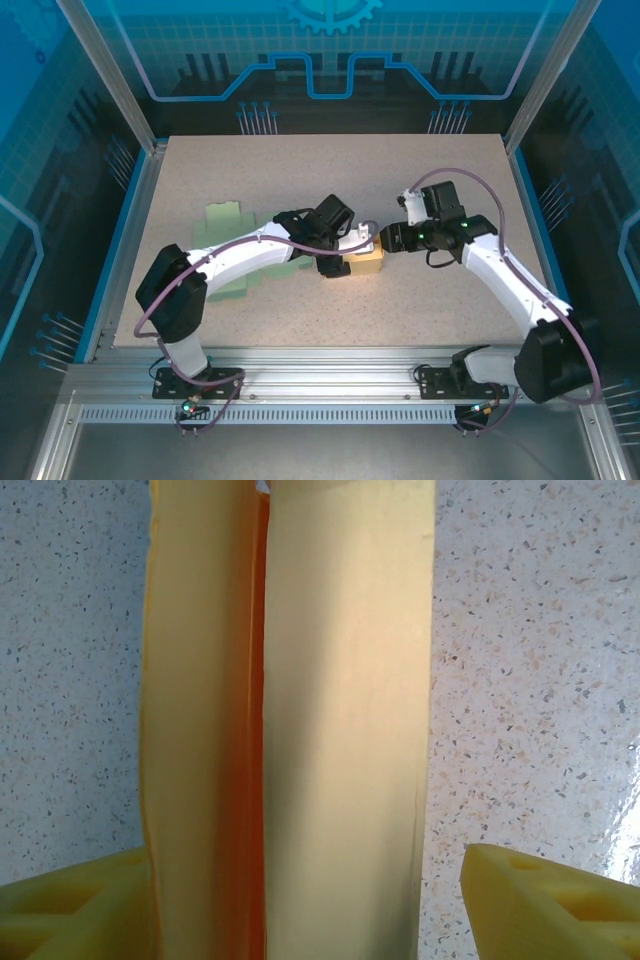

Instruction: Fold the paper box

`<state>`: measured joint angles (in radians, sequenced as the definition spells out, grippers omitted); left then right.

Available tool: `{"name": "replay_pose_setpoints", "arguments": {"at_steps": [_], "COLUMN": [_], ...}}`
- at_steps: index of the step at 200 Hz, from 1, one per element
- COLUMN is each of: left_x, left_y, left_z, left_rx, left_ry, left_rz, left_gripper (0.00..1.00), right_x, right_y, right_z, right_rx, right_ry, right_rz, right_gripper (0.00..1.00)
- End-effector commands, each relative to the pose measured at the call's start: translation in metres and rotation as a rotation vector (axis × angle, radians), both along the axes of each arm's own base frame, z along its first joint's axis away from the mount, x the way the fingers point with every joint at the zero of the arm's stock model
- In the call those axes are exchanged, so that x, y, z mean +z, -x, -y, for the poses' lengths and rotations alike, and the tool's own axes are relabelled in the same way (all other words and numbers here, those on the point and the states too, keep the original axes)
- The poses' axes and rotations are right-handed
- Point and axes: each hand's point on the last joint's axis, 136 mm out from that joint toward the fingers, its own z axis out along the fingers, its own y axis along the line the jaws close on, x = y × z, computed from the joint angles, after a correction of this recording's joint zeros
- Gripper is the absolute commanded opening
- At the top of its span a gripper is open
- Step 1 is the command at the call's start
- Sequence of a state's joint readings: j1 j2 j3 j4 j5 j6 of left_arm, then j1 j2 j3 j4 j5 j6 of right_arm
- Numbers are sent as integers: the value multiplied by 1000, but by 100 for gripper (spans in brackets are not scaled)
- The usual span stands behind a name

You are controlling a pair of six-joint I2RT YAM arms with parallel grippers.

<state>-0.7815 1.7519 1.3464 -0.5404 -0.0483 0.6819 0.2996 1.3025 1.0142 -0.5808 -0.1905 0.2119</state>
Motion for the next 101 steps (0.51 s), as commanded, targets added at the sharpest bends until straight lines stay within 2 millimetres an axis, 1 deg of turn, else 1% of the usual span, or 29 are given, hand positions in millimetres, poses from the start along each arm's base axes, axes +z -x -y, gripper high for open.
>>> {"name": "replay_pose_setpoints", "arguments": {"at_steps": [1, 29, 33, 59, 66, 78, 94, 101], "left_x": [-5, -6, -7, -10, -11, -13, -13, -15], "left_y": [-4, -6, -6, -8, -8, -9, -9, -9], "left_z": [-1, -2, -2, -3, -3, -3, -3, -3], "left_rx": [10, 15, 14, 23, 26, 27, 30, 30], "left_ry": [-5, -5, -6, -9, -10, -14, -12, -13], "left_rz": [2, 6, 5, 8, 10, 9, 7, 5], "left_gripper": [72, 71, 70, 68, 68, 67, 67, 67], "right_x": [5, -5, -6, -9, -10, -13, -18, -20], "right_y": [-13, -18, -18, -15, -15, -14, -13, -12], "right_z": [-11, -15, -15, -18, -17, -16, -15, -16], "right_rx": [51, 60, 62, 69, 66, 64, 61, 62], "right_ry": [15, 30, 30, 25, 25, 29, 34, 34], "right_rz": [30, 5, 1, -12, -13, -21, -34, -41], "right_gripper": [61, 55, 53, 50, 49, 46, 45, 41]}}
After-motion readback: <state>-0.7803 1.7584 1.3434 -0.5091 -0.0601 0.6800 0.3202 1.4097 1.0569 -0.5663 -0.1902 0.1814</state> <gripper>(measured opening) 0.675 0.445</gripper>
